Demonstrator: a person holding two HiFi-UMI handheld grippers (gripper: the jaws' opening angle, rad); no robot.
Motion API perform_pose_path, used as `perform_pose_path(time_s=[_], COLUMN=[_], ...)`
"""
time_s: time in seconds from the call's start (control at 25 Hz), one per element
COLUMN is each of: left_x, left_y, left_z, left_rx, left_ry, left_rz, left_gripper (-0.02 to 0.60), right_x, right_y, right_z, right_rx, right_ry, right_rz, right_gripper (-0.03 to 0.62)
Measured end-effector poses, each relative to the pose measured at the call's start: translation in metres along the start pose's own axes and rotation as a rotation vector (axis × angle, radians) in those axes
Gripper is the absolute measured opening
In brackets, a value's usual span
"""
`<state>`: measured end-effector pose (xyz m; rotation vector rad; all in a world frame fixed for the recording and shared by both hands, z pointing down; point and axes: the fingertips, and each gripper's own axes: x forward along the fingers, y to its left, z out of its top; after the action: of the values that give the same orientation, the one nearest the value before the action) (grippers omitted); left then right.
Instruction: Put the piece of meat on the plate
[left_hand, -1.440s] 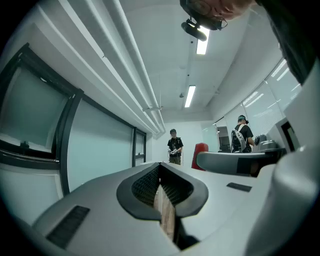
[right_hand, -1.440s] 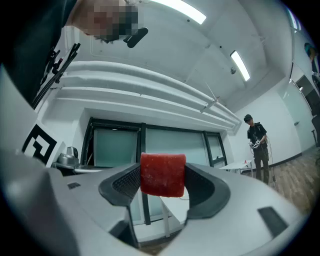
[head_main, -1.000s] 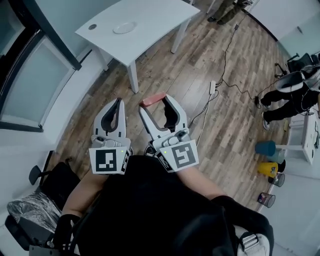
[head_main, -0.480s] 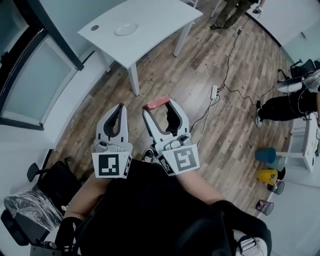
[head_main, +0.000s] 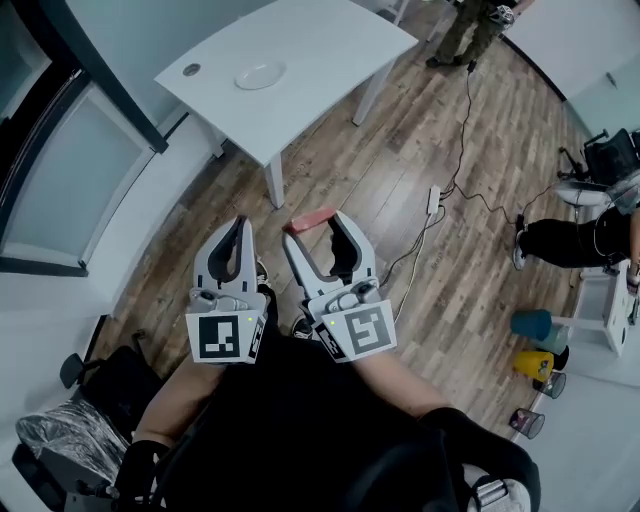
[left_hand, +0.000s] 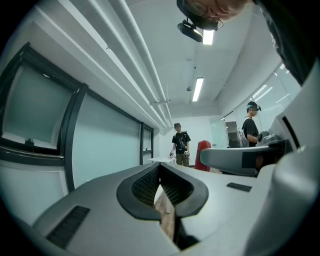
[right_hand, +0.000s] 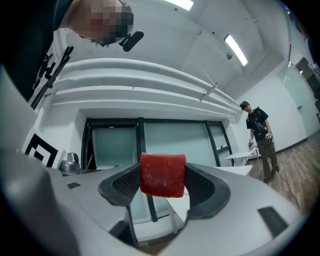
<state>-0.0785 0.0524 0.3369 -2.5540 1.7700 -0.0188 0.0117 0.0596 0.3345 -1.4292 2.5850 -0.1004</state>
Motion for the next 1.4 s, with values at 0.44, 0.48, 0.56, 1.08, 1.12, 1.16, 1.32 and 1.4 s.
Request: perform_pose_path(time_s=[0.44,0.48,0.56,1.08,1.12,1.16,1.32,1.4], left_x=[0.1,0.106,0.117,0.154,0.157,0.16,0.179,0.192], left_y=[0.085,0.09,0.099,0.136,0.138,0.139,0.146,0.148], left_z=[-0.006,-0.007,-0.004,-0.009,-0.011,-0.012,-0.014,-0.015], left_rx=[-0.045,-0.048,-0.052,-0.054,-0.055,-0.051,-0.029,-0.032], left_ry=[0.0,-0.002,-0.01,-0.001,0.006,0.01,0.028,0.038], left_rz=[-0.081,-0.091,-0.11,-0.145,-0.143,-0.14,-0.122,-0.113], left_gripper=[0.003,0.003,0.003,0.003,0.003,0.003,0.003,0.003], right_x=[0.125,0.134,0.147,0.194,0.197,0.2,0.222,0.233], right_y=[-0.026,-0.027,-0.028,-0.039,-0.041,-0.043,-0.054,-0.062], right_z=[-0.007,-0.006,-0.002,-0.008,-0.011,-0.012,-0.018,-0.018], right_rx=[-0.043,-0.046,-0.057,-0.068,-0.065,-0.063,-0.044,-0.041], right_ry=[0.022,0.021,0.012,0.016,0.02,0.022,0.027,0.034], right_rz=[-0.057,-0.066,-0.081,-0.138,-0.137,-0.135,-0.112,-0.097], right_gripper=[0.276,0.276,0.276,0.276,0.276,0.276,0.276,0.276])
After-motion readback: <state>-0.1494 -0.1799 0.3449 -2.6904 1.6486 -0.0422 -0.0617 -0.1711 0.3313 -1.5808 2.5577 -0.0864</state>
